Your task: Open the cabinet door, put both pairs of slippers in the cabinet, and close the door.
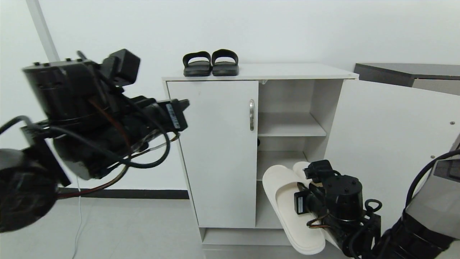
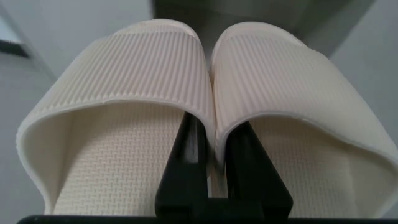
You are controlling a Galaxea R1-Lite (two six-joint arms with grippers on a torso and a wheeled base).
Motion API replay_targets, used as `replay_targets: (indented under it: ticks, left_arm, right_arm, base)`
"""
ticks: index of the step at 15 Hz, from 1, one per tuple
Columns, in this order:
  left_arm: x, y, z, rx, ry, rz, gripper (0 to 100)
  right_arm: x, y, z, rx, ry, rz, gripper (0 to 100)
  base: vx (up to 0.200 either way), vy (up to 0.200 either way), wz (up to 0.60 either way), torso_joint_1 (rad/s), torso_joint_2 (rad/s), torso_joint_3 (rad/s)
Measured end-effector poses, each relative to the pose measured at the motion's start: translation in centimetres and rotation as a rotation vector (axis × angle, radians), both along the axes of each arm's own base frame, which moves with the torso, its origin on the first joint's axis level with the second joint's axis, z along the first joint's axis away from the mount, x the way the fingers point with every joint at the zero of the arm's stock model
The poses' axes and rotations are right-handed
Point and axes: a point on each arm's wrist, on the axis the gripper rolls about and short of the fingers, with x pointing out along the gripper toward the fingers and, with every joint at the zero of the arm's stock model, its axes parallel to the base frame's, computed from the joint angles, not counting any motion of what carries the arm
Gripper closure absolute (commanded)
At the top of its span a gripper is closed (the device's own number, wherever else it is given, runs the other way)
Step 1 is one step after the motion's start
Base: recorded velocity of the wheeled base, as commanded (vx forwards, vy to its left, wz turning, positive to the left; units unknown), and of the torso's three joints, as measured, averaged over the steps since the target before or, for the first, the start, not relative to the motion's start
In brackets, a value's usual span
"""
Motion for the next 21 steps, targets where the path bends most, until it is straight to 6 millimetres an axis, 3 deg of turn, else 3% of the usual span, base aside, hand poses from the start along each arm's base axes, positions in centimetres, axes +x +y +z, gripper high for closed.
replay_targets:
  ticks: [3, 9, 13, 17, 21]
  left_arm:
    - [-4.7, 4.1, -1.0, 0.047, 0.026, 0.191, 100]
    - [-15.0, 11.0, -3.9, 0.101, -0.002, 0.502, 100]
    - [-22.1, 12.5, -9.3, 0.138, 0.023, 0.623, 100]
    - [-25.5, 12.5, -16.0, 0.171, 0.043, 0.612, 100]
    - [-26.0, 12.1, -17.6, 0.211, -0.03, 0.431, 100]
  right_arm:
    - [1.9, -0.5, 0.0, 0.009, -0.007, -0.094, 100]
    - [2.3, -0.6, -0.2, 0.003, -0.008, -0.122, 100]
    - [2.1, -0.3, -0.2, 0.001, -0.009, -0.116, 100]
    - [1.7, 0.0, -0.4, -0.004, -0.002, -0.101, 100]
    - [0.8, -0.6, -0.8, -0.006, -0.002, -0.098, 100]
  base:
    - [0.0, 0.0, 0.0, 0.0, 0.0, 0.0]
    - [0.0, 0.0, 0.0, 0.0, 0.0, 0.0]
    - [0.0, 0.0, 0.0, 0.0, 0.0, 0.0]
    - [0.0, 0.0, 0.0, 0.0, 0.0, 0.0]
    - [0.0, 0.0, 0.0, 0.0, 0.0, 0.0]
